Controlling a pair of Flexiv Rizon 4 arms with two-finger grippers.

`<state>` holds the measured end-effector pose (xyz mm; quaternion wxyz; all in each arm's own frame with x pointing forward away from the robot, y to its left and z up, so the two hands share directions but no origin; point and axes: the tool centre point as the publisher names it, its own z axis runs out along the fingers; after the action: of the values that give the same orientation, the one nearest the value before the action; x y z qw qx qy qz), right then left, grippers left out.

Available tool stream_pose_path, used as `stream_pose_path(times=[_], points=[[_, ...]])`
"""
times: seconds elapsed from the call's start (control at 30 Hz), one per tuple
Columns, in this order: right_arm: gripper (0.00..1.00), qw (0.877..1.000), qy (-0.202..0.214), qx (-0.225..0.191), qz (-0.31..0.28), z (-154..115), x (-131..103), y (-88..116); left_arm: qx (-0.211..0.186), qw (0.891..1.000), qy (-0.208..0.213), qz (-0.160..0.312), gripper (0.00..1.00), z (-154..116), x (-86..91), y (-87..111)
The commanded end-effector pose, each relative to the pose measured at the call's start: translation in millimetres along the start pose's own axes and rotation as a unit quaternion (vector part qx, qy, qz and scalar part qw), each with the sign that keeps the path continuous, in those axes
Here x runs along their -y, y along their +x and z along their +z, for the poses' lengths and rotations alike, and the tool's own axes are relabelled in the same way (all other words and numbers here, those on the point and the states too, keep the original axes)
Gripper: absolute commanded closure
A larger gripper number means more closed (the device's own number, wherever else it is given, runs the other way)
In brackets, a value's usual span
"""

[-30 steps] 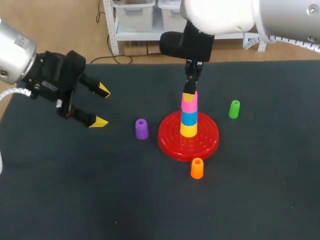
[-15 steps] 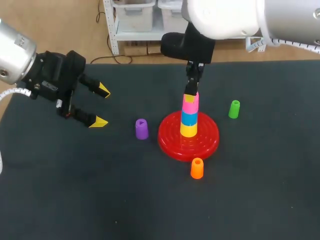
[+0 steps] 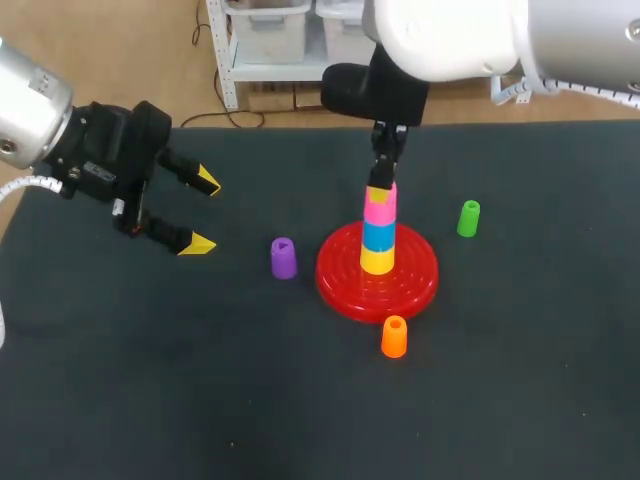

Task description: Pick up and stack the cylinders on the red base in this order: pink,purple,orange,green

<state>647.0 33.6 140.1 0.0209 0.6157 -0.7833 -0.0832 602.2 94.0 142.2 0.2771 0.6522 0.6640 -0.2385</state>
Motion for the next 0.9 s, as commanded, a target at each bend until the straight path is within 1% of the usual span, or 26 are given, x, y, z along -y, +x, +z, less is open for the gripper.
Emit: stream_pose_path(times=[0.03, 0.5, 0.67, 0.9], points=[[1.0, 1.0, -0.001, -0.002, 0.001, 4, 0, 0, 0.0, 1.0, -0.001, 0.0, 0.0, 1, -0.1, 0.4], [1.0, 1.0, -0.006, 0.0, 0.002, 12, 1, 1, 0.0, 1.0, -0.001, 0.0, 0.0, 1, -0.1, 0.4], [1.0, 1.0, -0.003, -0.005, 0.002, 10, 0, 1, 0.0, 1.0, -0.001, 0.0, 0.0, 1, -0.1, 0.4], [1.0, 1.0, -0.01, -0.01, 0.004, 17, 0, 2, 0.0, 1.0, -0.001, 0.0, 0.0, 1, -0.1, 0.4]])
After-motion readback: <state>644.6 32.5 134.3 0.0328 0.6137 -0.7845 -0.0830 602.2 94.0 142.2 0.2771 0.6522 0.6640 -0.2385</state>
